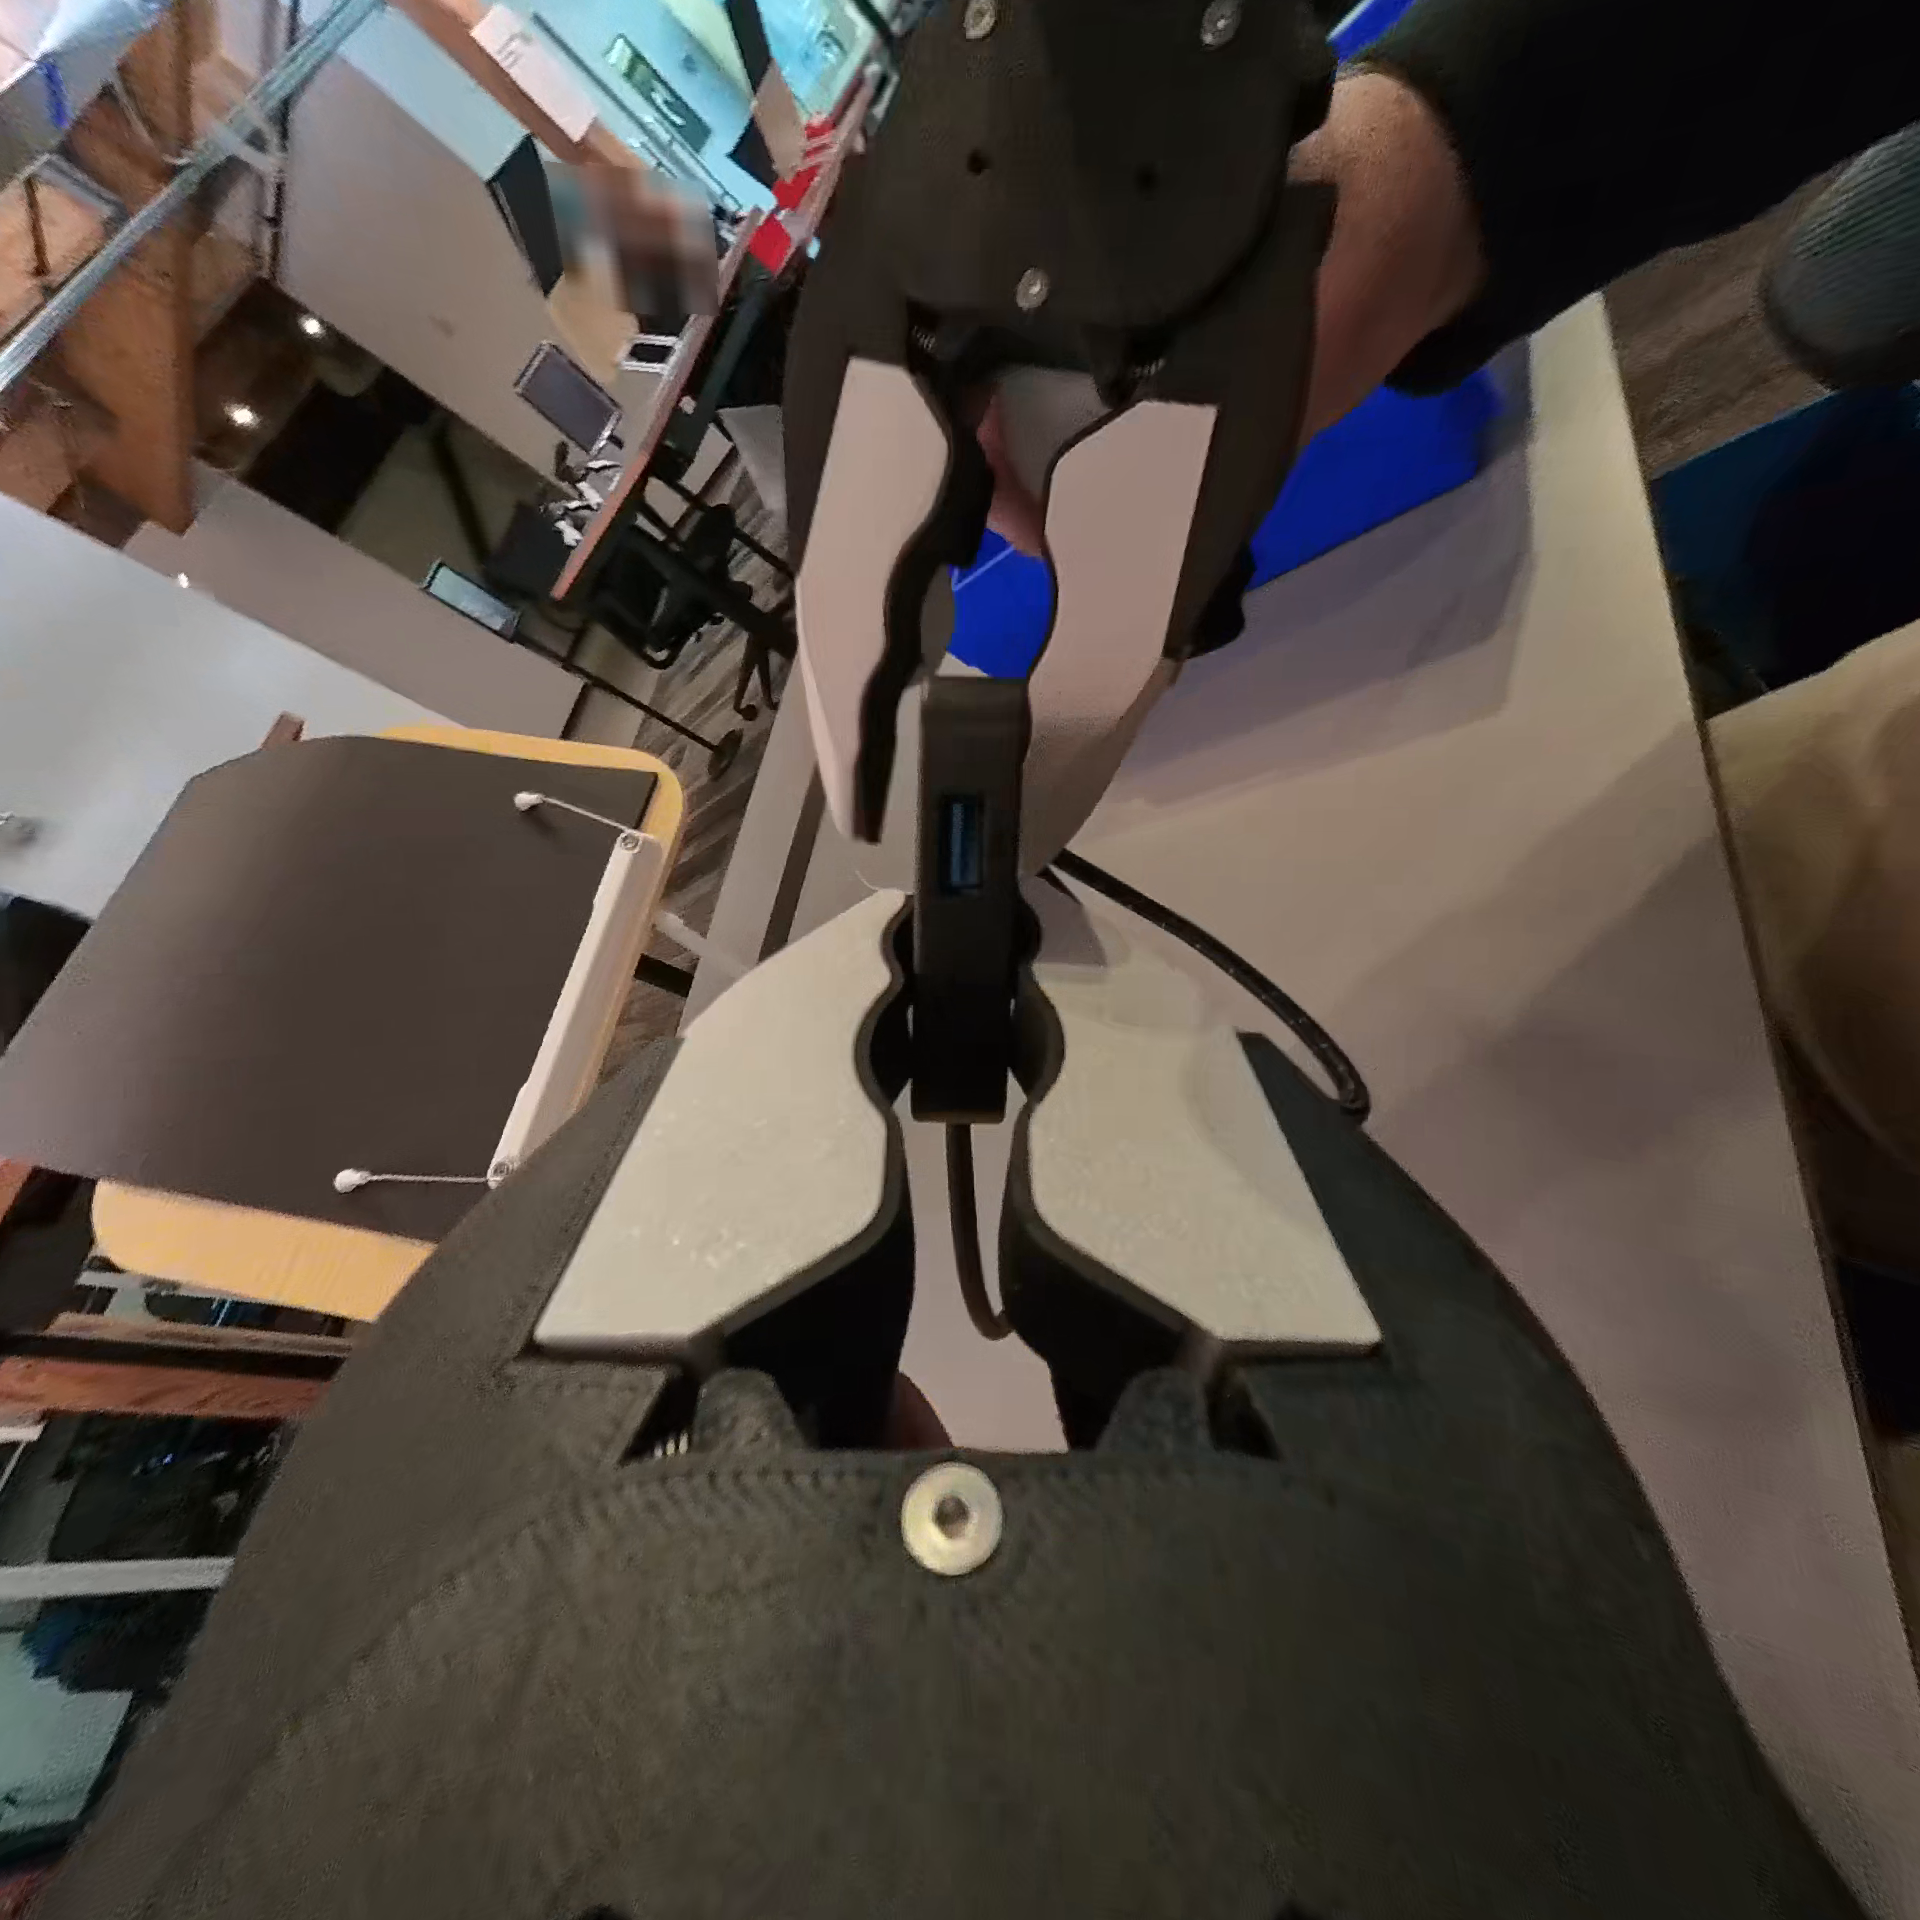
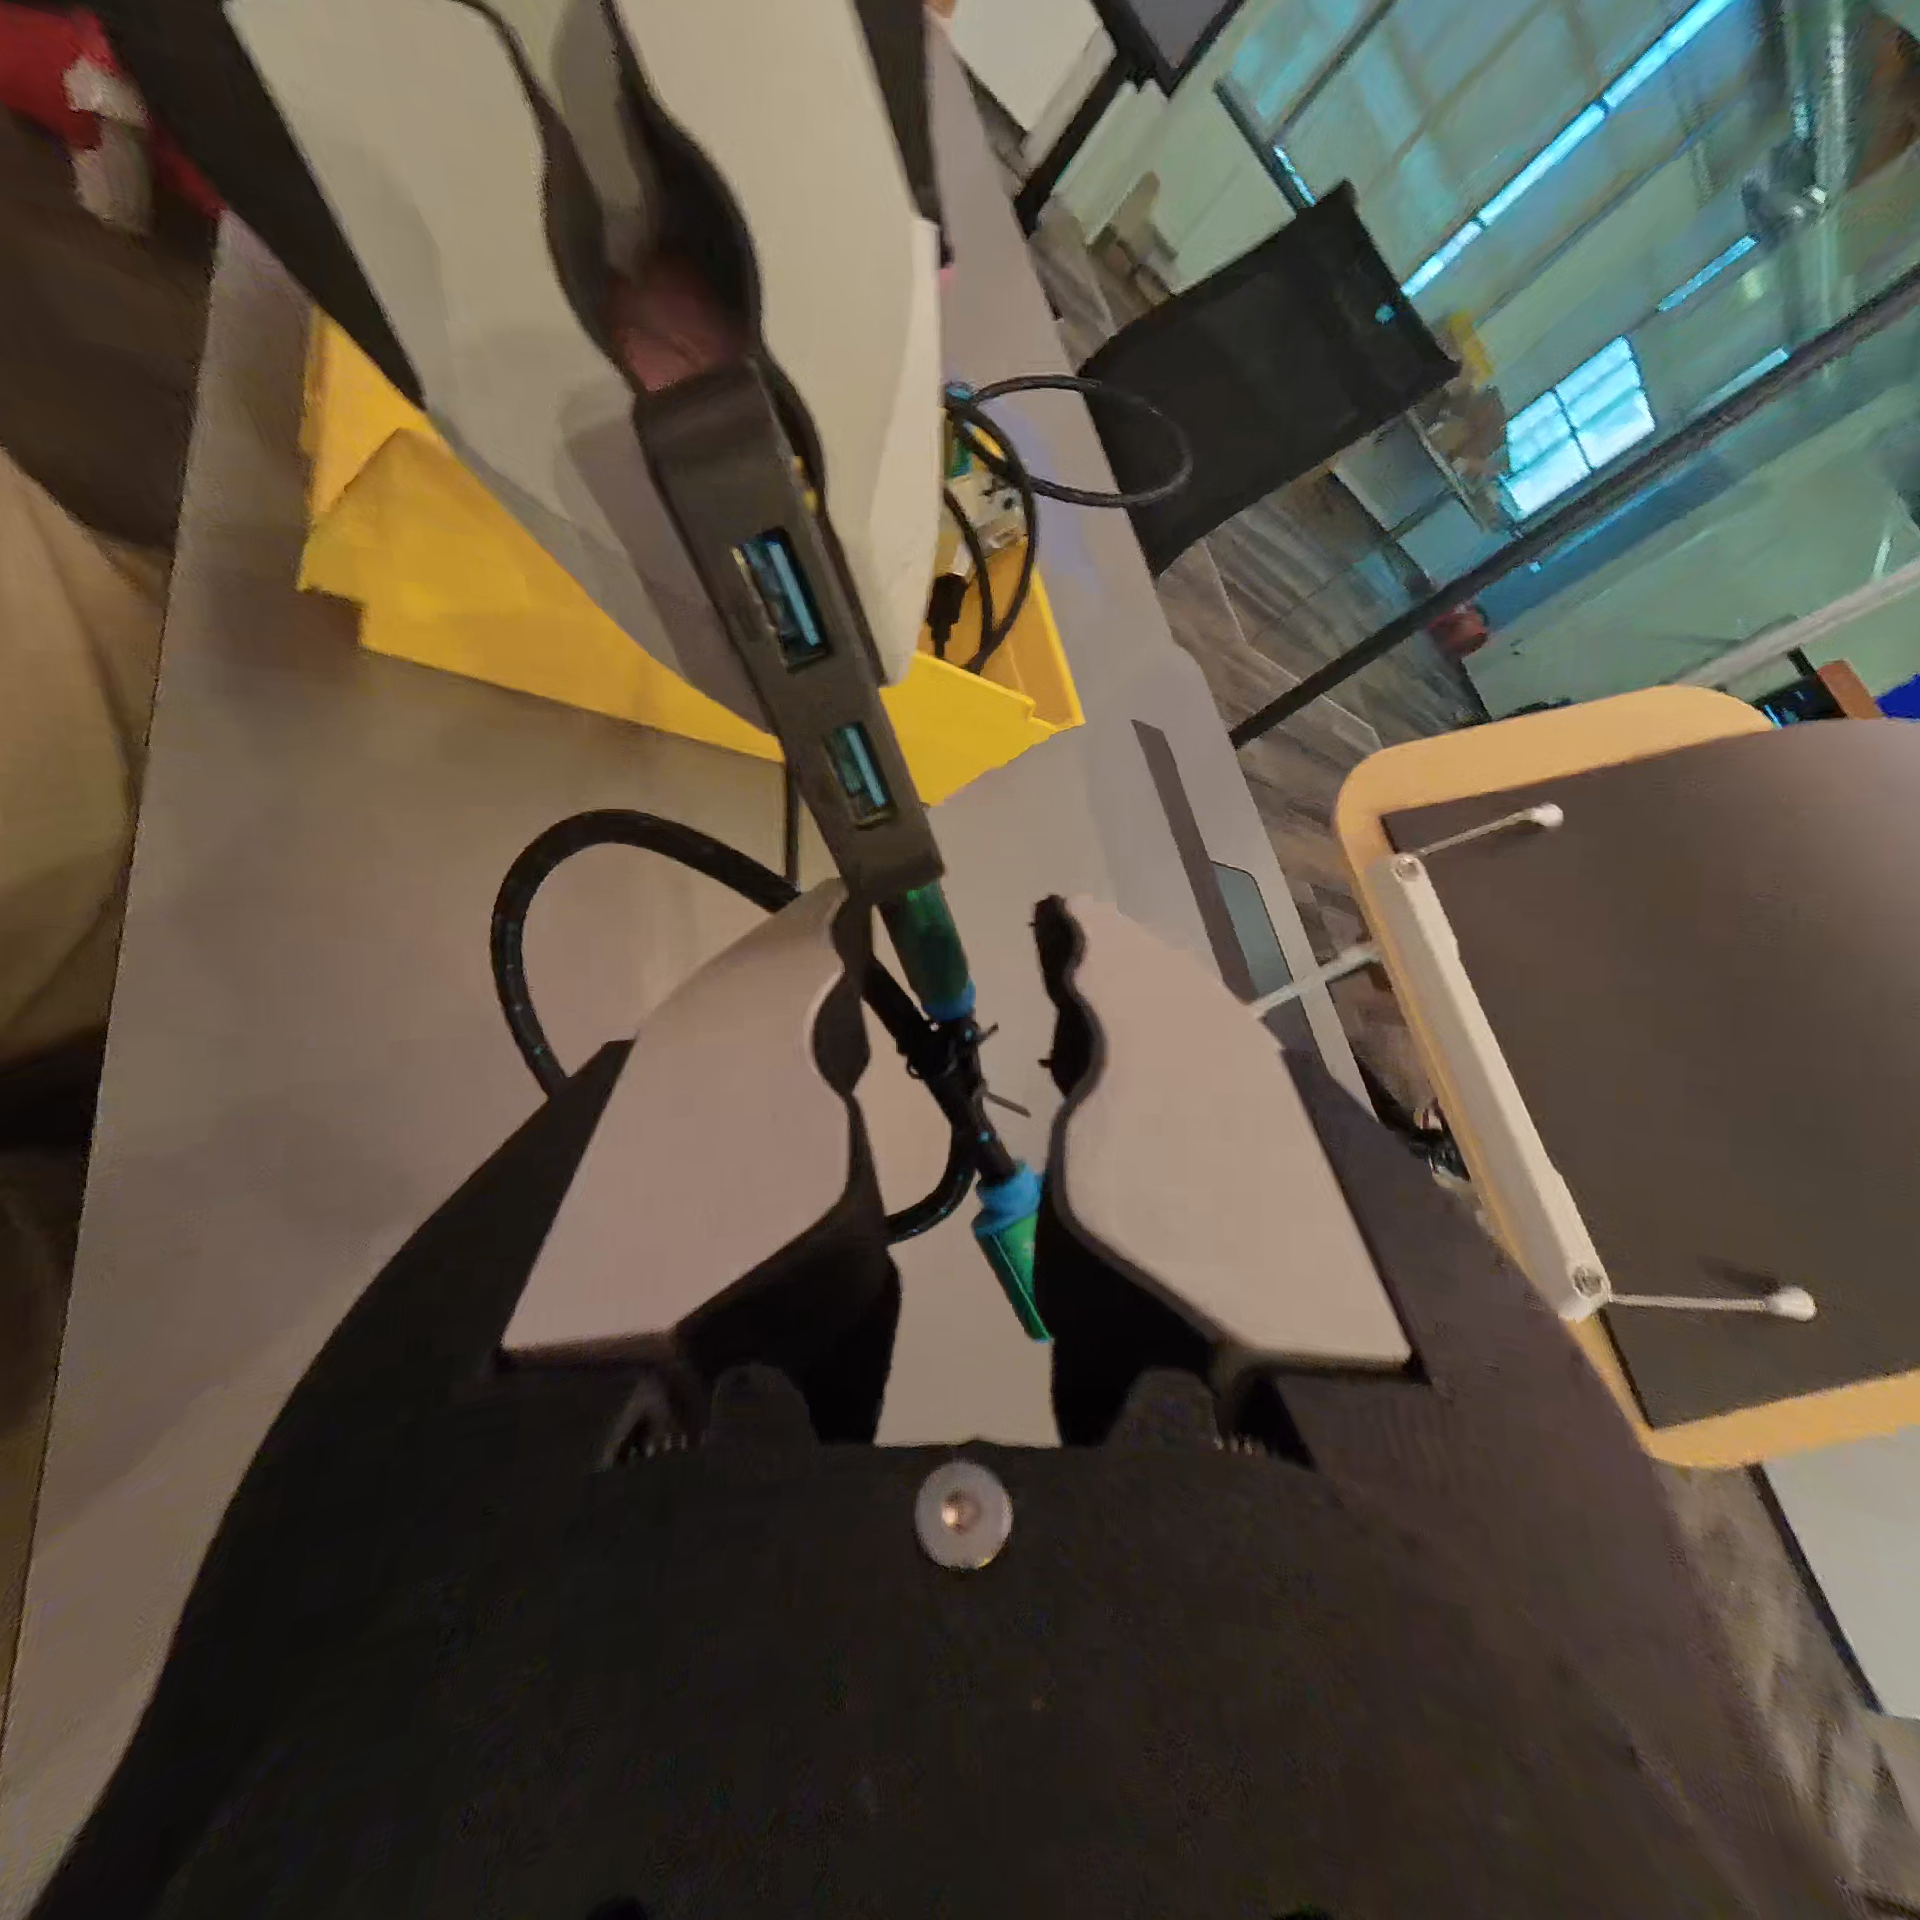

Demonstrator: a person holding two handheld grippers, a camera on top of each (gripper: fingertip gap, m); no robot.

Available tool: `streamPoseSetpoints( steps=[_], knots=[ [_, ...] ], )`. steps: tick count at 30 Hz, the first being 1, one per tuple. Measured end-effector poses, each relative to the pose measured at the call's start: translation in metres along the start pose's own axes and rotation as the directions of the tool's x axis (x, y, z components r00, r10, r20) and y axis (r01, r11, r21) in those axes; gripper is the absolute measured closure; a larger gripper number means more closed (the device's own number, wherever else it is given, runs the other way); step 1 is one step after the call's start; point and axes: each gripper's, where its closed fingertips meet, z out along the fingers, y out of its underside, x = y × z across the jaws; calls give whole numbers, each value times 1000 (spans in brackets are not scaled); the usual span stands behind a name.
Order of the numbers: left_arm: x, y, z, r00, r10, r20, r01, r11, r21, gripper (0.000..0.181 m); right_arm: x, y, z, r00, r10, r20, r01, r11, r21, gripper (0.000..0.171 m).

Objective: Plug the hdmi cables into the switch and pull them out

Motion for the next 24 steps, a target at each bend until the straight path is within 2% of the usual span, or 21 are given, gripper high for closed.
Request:
streamPoseSetpoints(
  steps=[1, 3, 8, 11, 14, 24],
  knots=[
    [2, -1, 0, 1000, 8, -3, -8, 1000, 4, 167, -4, 0, 0, 1000, -17, 18, 17, 1000, 5, 149],
    [2, -4, 0, 1000, -18, -13, 19, 1000, 25, 167, -10, -1, 0, 998, -48, 27, 48, 999, -4, 158],
    [4, -3, -2, 999, -29, -28, 30, 999, 33, 167, -11, 1, 1, 988, -154, -19, 152, 986, -71, 160],
    [3, -1, 2, 1000, -18, -1, 18, 1000, 1, 156, -17, -4, 2, 984, -176, 3, 176, 983, -58, 160],
    [10, 2, 6, 998, 55, -11, -56, 998, -43, 167, -18, -5, 4, 977, -213, -12, 211, 973, -89, 160],
    [14, -3, 3, 998, 38, -41, -38, 999, -11, 167, -24, -10, 5, 978, -209, 10, 209, 974, -84, 160]
  ],
)
